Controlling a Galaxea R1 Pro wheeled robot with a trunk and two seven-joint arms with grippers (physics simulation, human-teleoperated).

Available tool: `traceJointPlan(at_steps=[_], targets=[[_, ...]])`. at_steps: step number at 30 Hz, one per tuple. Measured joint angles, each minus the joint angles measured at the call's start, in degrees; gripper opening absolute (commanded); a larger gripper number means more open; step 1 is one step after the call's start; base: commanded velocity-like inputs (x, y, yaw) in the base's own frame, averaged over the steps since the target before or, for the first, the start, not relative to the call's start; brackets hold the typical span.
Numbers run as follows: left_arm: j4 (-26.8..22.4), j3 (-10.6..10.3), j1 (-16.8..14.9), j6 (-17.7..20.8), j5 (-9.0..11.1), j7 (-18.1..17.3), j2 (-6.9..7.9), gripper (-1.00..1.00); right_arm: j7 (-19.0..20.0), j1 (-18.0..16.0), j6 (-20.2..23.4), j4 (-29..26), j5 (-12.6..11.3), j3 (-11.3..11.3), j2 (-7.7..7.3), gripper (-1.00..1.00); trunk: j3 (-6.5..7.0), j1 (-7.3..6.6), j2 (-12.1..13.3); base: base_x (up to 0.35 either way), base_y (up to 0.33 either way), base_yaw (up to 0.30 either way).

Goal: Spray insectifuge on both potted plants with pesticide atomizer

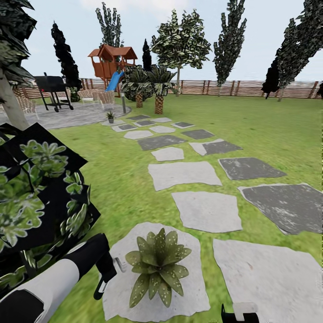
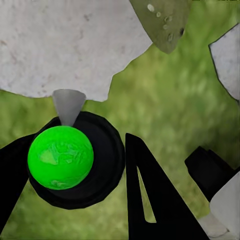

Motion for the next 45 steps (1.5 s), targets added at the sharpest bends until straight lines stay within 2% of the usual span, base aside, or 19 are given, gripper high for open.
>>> traceJointPlan(at_steps=[8,14,15,16,18,19,23,28,30,33,34,36,38,39,43,45], targets=[[0.01,0.20,-0.54,0.18,-0.07,-0.06,0.63,-1.00,0.00,0.01,0.00,-0.01,0.00,0.00,0.00,1.00,0.00,0.00,0.00,0.000,0.000,-0.265],[-0.07,0.15,-0.83,0.58,-0.21,-0.14,0.70,-1.00,0.00,-0.01,0.00,0.04,0.00,-0.01,0.00,1.00,0.00,0.00,0.00,0.000,0.000,-0.039],[-0.10,0.13,-0.90,0.61,-0.98,-0.15,0.65,-1.00,0.00,-0.01,0.00,0.06,0.00,-0.03,0.00,1.00,0.00,0.00,0.00,0.000,0.000,-0.002],[-0.11,0.16,-1.62,0.60,-3.84,-0.90,0.48,-1.00,0.00,-0.01,0.00,0.07,0.00,-0.03,0.00,1.00,0.01,0.00,0.00,0.000,0.000,0.000],[-0.18,0.35,-5.08,0.56,-12.94,-10.69,-0.06,-1.00,0.00,-0.01,0.00,0.07,0.00,0.01,0.00,1.00,0.01,0.00,0.00,0.000,0.000,0.000],[-0.42,0.41,-6.65,0.61,-15.46,-13.14,-0.45,-1.00,0.00,-0.01,0.00,0.07,0.00,0.02,0.00,1.00,0.01,-0.01,0.00,0.000,0.000,0.000],[-5.18,0.43,-7.90,1.97,-16.70,-14.66,-0.91,-1.00,0.00,-0.01,0.00,0.07,0.00,0.01,0.00,1.00,0.00,0.00,0.00,0.000,0.000,0.000],[-6.43,0.34,-7.91,2.35,-16.71,-14.84,-1.61,-1.00,0.00,-0.01,0.00,0.07,0.00,-0.01,0.00,1.00,0.00,0.00,0.00,0.000,0.000,0.000],[-6.87,0.31,-7.99,2.41,-16.67,-14.85,-3.43,-1.00,0.00,-0.01,0.00,0.07,-0.01,-0.03,0.00,1.00,0.00,0.00,0.00,0.000,0.000,0.000],[-7.08,-0.07,-8.04,2.40,-17.04,-16.35,-5.09,-1.00,0.00,-0.01,0.00,0.07,-0.01,-0.03,0.00,1.00,0.00,0.00,0.00,0.000,0.000,0.000],[-7.09,-0.36,-8.04,2.35,-18.35,-17.93,-5.08,-1.00,0.00,-0.01,0.00,0.07,0.00,-0.04,0.00,1.00,0.00,0.00,0.00,0.000,0.000,0.000],[-7.07,-0.34,-7.99,2.24,-22.72,-22.08,-4.75,-1.00,0.00,-0.01,0.00,0.07,0.00,-0.02,0.00,1.00,0.00,0.00,0.00,0.000,0.000,0.000],[-7.08,-0.16,-7.97,2.20,-25.83,-24.54,-4.31,-1.00,0.00,-0.01,0.00,0.07,0.00,-0.03,0.00,1.00,0.00,0.00,0.00,0.000,0.000,0.000],[-7.08,-0.09,-7.97,2.20,-26.78,-25.19,-4.00,-1.00,0.00,-0.01,0.00,0.07,0.00,-0.04,0.00,1.00,0.00,0.00,0.00,0.000,0.000,0.000],[-7.13,0.20,-7.96,2.21,-27.67,-25.64,-2.32,-1.00,0.00,-0.01,0.00,0.07,0.00,-0.01,0.00,1.00,0.00,0.00,0.00,0.000,0.000,0.029],[-7.15,2.74,-7.86,2.21,-27.41,-25.43,-2.53,-1.00,0.00,-0.01,0.00,0.08,-0.01,0.02,0.00,1.00,0.00,0.00,0.00,0.000,0.000,0.198]])
